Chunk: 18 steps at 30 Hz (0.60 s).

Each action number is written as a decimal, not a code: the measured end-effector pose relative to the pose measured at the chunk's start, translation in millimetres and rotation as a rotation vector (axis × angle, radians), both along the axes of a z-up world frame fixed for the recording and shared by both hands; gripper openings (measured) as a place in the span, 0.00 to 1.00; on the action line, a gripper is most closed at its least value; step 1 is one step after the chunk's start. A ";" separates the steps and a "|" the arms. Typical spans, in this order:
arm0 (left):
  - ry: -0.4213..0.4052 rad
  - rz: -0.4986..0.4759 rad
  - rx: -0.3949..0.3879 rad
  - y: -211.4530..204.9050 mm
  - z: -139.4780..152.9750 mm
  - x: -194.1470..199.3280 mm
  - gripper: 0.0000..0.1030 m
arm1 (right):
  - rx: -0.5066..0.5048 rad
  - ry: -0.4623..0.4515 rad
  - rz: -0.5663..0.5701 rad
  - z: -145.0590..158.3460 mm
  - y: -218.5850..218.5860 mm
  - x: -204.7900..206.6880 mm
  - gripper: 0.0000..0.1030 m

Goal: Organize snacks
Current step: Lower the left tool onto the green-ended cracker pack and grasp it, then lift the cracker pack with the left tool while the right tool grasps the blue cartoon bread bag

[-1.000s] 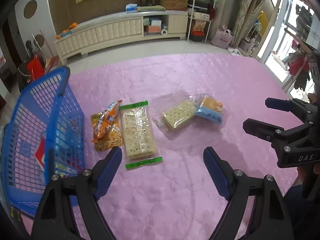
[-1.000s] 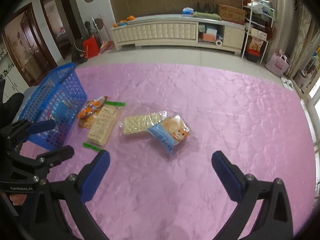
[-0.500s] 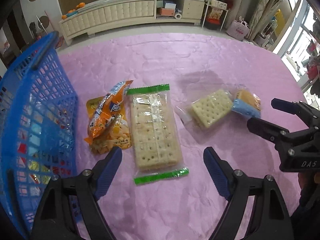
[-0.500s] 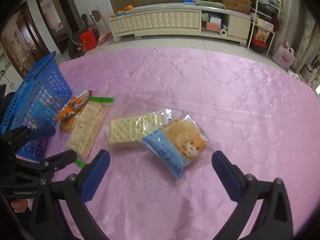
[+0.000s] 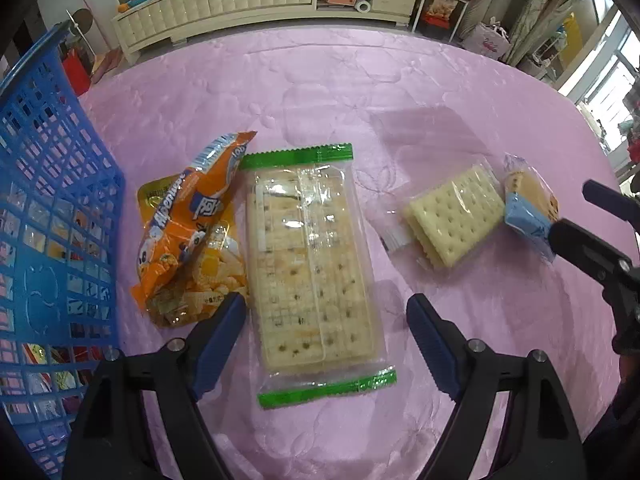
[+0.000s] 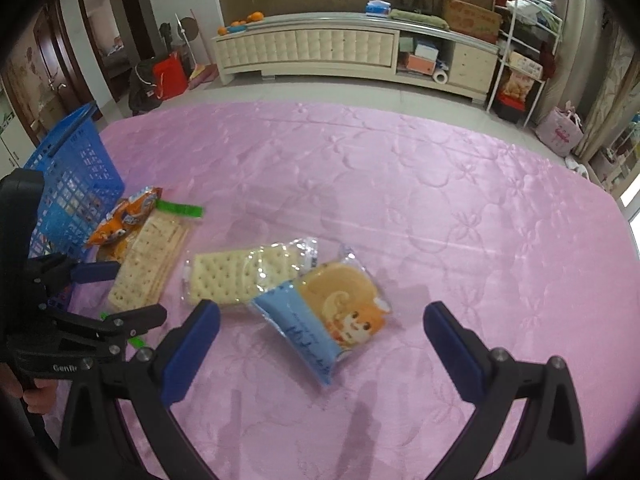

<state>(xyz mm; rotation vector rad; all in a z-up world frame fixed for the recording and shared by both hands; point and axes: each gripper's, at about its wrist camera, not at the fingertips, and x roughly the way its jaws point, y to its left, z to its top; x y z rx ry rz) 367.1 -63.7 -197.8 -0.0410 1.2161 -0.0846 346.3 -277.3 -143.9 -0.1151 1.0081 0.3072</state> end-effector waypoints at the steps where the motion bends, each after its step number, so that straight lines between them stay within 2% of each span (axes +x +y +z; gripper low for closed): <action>1: -0.002 0.002 0.000 -1.0 1.0 0.8 0.77 | 0.001 0.001 -0.001 -0.2 -0.5 0.2 1.00; 4: 0.008 0.018 -0.001 -4.0 1.6 7.6 0.69 | 0.000 0.001 -0.008 0.5 -5.6 -1.1 1.00; 6: 0.013 0.029 0.010 -4.9 1.7 11.8 0.56 | 0.002 0.000 -0.012 1.7 -8.9 -2.2 1.00; 8: 0.016 0.029 0.024 -6.4 3.4 14.0 0.52 | 0.001 -0.004 -0.023 2.8 -11.9 -1.9 1.00; 10: 0.017 0.027 0.032 -6.8 4.2 15.1 0.52 | -0.011 -0.015 -0.064 3.8 -16.6 -1.2 1.00; 13: 0.009 0.039 0.034 -7.1 6.5 13.9 0.51 | 0.027 0.003 -0.100 3.6 -26.6 3.2 1.00; 18: -0.050 0.066 0.019 -6.3 25.7 -3.3 0.50 | 0.083 0.056 -0.159 2.3 -40.0 14.6 1.00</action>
